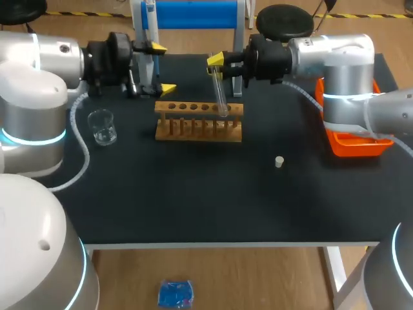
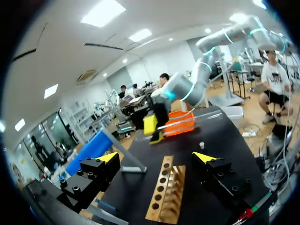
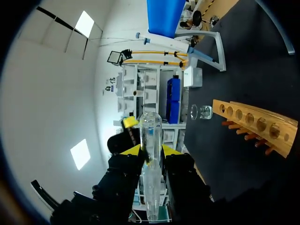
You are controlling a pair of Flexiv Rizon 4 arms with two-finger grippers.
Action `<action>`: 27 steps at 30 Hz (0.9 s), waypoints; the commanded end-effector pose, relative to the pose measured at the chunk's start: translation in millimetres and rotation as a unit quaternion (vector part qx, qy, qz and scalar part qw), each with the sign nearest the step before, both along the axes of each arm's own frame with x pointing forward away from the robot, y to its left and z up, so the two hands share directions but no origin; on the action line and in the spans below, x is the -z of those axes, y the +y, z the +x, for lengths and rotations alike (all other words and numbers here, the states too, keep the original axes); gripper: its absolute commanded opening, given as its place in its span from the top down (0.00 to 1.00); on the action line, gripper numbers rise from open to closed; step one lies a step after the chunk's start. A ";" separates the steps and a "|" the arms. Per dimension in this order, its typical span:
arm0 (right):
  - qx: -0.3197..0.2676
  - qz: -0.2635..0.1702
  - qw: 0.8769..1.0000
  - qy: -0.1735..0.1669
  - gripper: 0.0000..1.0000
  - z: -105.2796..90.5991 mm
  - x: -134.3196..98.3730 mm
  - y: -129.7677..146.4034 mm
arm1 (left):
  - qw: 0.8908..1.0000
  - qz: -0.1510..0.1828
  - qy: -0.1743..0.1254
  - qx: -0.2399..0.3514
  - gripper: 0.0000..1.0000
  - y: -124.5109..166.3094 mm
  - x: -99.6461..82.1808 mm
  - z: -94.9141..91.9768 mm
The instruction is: Invert the test tube, pick up the pipette, mount the tip to pipette, aspirate from beaker and dispense into the tube, eject the tip, return the pipette, and cap with the stopper.
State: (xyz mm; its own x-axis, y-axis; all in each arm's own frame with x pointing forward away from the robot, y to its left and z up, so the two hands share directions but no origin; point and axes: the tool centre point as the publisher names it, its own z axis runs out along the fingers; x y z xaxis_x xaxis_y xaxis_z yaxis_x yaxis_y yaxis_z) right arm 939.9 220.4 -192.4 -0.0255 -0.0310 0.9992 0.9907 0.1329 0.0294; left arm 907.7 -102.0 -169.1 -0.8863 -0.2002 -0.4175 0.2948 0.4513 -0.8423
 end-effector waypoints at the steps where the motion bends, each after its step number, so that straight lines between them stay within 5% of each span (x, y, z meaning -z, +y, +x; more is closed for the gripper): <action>1: 0.001 -0.002 1.000 -0.001 1.00 -0.9 -0.9 0.0 | 0.937 -0.001 -0.332 0.111 0.00 -1.4 -3.2 -32.2; 4: 0.001 -0.002 1.000 -0.001 1.00 -0.9 -0.9 0.0 | 0.923 -0.028 -0.358 0.139 0.00 -6.0 -5.1 -46.2; 19: 0.001 -0.002 1.000 -0.001 1.00 -0.9 -0.9 0.0 | 0.923 -0.032 -0.359 0.134 0.00 -6.7 -4.5 -48.5; 21: 0.001 -0.002 1.000 -0.001 1.00 -0.9 -0.9 0.0 | 0.874 -0.026 -0.453 0.172 0.00 -21.8 -19.0 -49.1; 24: 0.001 -0.002 1.000 -0.001 1.00 -0.9 -0.9 0.0 | 0.834 0.001 -0.528 0.162 0.00 -31.8 -27.3 -55.7; 25: 0.001 -0.002 1.000 -0.001 1.00 -0.9 -0.9 0.0 | 0.824 0.013 -0.541 0.165 0.00 -34.7 -28.5 -57.7; 27: 0.001 -0.002 1.000 -0.001 1.00 -0.9 -0.9 0.0 | 0.823 0.048 -0.537 0.181 0.00 -43.3 -26.8 -59.4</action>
State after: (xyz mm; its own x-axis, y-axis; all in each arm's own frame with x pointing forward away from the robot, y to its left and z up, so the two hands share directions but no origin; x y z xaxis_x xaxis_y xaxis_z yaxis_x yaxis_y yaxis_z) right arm 939.8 220.6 -192.3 -0.0257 -0.0313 0.9992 0.9907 0.1327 0.0296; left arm 847.1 -135.0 -137.4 -0.2827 -0.0131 -0.9591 0.9337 0.2253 -0.2783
